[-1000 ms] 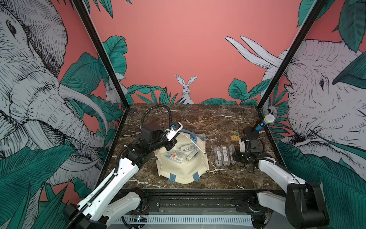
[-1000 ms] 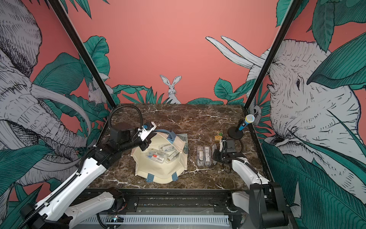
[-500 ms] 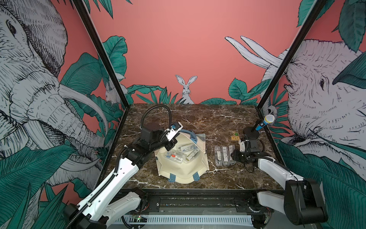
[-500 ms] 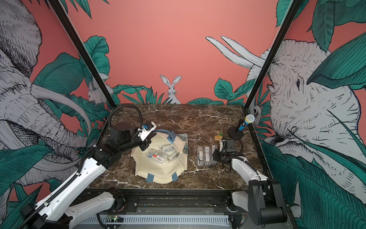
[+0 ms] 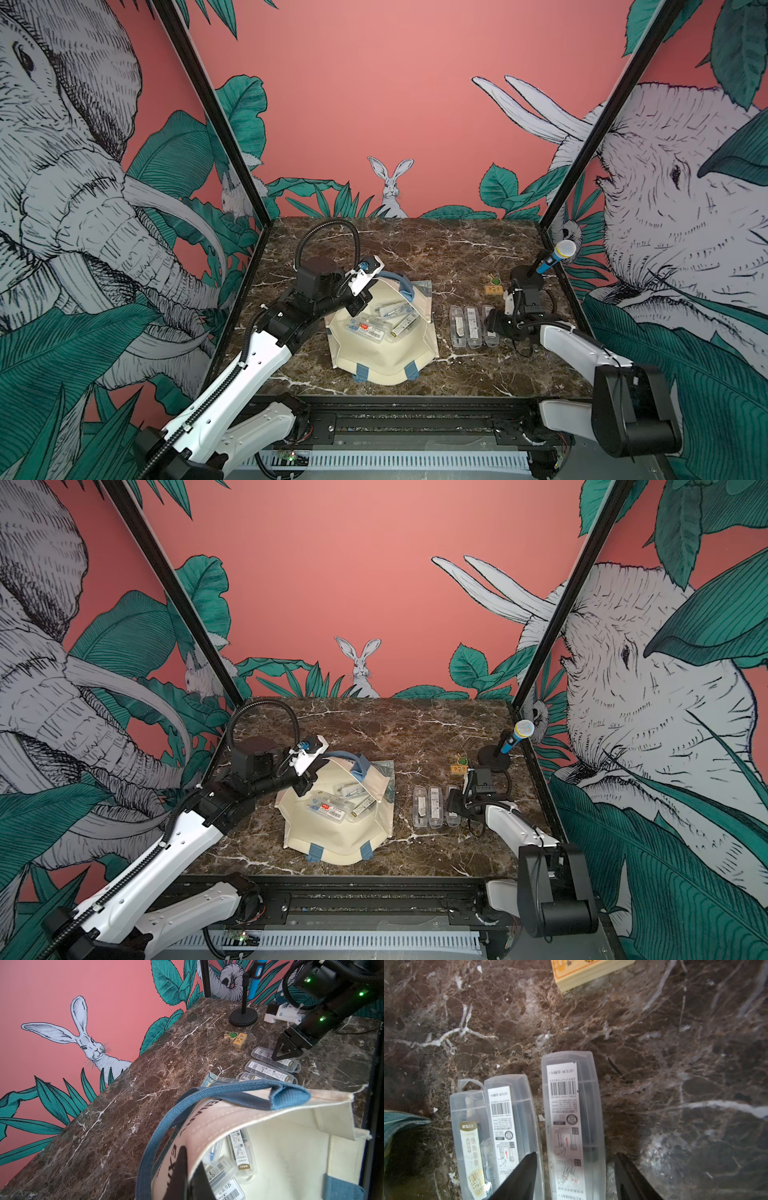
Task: Take out the compass set from the canvas bag
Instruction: Place the compass set at the center of the board.
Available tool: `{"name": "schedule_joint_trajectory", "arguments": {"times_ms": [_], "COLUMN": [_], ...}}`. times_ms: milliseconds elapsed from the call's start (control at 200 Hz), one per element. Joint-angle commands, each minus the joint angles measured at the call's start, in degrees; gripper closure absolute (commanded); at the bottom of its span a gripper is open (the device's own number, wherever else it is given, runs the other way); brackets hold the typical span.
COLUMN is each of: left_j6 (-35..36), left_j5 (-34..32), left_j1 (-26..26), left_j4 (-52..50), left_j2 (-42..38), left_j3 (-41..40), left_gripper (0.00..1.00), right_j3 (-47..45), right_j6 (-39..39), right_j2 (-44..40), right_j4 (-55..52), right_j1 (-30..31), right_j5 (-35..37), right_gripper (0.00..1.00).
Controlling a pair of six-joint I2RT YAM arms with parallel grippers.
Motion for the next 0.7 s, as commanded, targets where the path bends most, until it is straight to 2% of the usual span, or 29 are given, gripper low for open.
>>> {"name": "schedule_joint_trajectory", "arguments": {"times_ms": [0,270,695], "left_j6": [-0.83,-1.00,-1.26], "left_j5": [1.78,1.87,2.05], "left_j1": [-0.13,-0.12,-0.12], "left_j4": [4.94,4.78,4.63], "left_j2": [-1.50,-1.57,-1.82], "left_j3": [0.10,0.09,0.08], "left_gripper": [1.00,1.00,1.00], "right_j3": [1.40,2.39,2.13], "right_j6": [-0.30,-0.83,-2.52], "right_j2": [1.61,6.71,6.43], "right_j4": [1.00,4.06,3.04], "right_j1": [-0.51,-0.54,-0.61], "right_j5": [1.14,-1.17,-3.24], "right_gripper": [0.38,0.46,0.55]}}
